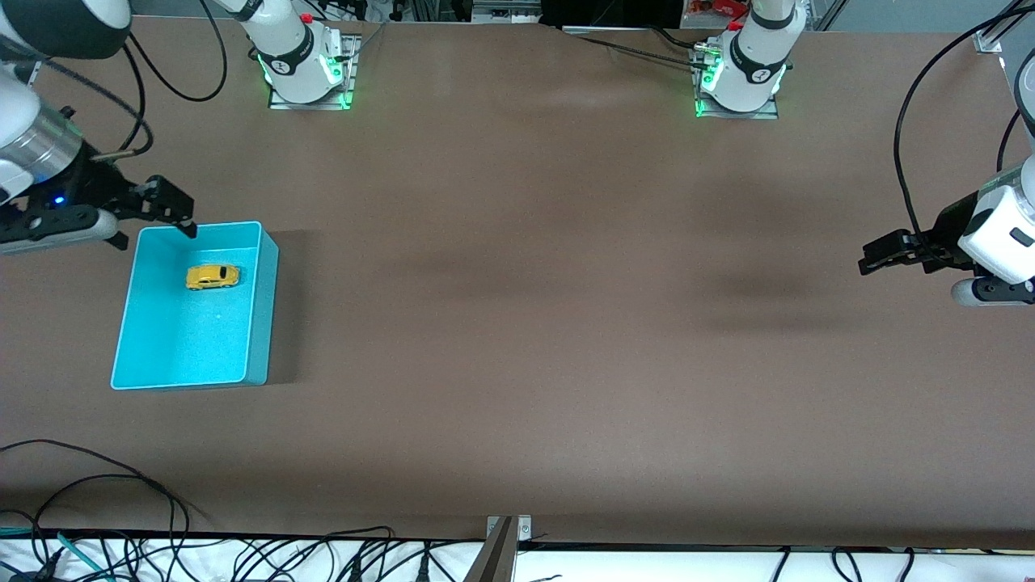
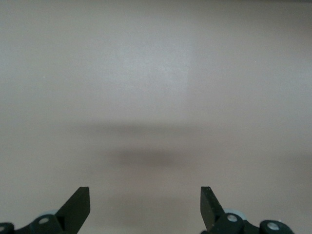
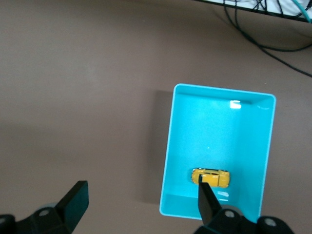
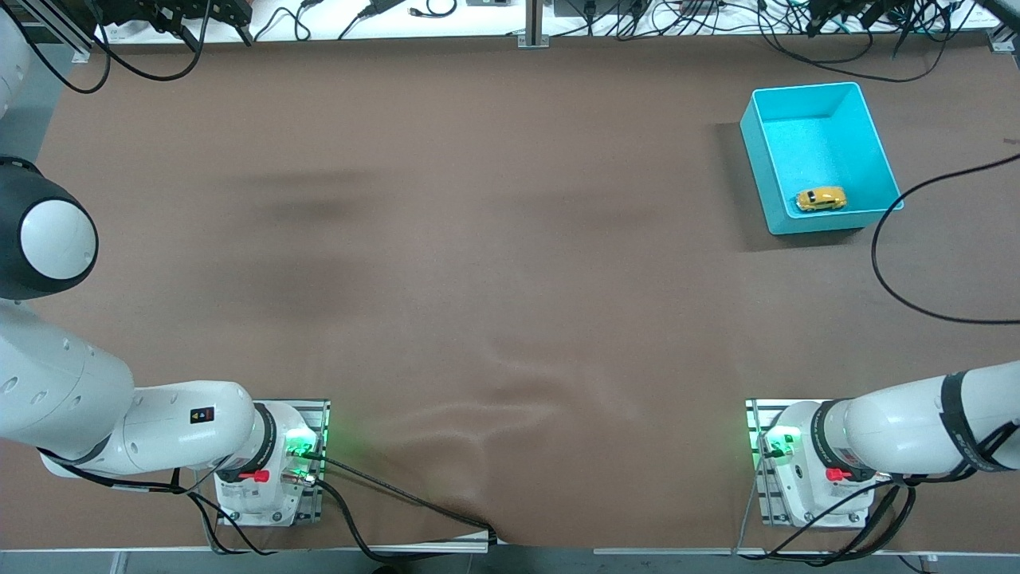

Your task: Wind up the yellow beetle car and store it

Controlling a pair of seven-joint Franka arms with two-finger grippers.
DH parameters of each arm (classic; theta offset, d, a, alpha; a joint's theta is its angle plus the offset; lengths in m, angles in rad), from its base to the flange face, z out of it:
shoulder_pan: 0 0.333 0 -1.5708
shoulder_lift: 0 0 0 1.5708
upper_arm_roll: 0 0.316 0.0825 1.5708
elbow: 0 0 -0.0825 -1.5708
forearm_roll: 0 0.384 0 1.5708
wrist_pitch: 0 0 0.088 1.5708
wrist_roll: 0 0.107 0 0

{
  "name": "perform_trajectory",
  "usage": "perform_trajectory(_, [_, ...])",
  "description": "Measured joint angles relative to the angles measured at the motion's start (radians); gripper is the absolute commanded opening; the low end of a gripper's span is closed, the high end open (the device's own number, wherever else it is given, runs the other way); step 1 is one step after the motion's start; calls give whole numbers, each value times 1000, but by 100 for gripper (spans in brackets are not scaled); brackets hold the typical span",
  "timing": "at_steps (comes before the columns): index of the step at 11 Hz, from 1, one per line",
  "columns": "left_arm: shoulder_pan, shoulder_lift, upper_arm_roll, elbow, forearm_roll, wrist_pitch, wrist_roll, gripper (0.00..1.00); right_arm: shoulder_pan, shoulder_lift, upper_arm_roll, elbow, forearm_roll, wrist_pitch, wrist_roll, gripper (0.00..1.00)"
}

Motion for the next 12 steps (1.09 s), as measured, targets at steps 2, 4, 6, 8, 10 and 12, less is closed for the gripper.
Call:
perform_trajectory(2, [0, 0, 0, 0, 0, 0, 0, 100, -42, 94, 10, 111, 0, -29, -5, 100])
perform_trajectory(4, [0, 0, 0, 0, 0, 0, 0, 100, -89, 125, 47, 126, 0, -41, -6, 100])
perform_trajectory(6, [0, 0, 0, 0, 0, 0, 0, 100, -95, 117, 54, 126, 0, -48, -6, 100])
perform_trajectory(8, [0, 0, 0, 0, 0, 0, 0, 100, -95, 108, 55, 127, 0, -53, -6, 100])
perform_trajectory(10, [0, 0, 0, 0, 0, 0, 0, 100, -95, 105, 56, 128, 0, -54, -6, 100])
perform_trajectory(12, [0, 0, 0, 0, 0, 0, 0, 100, -100, 104, 55, 131, 0, -54, -6, 100])
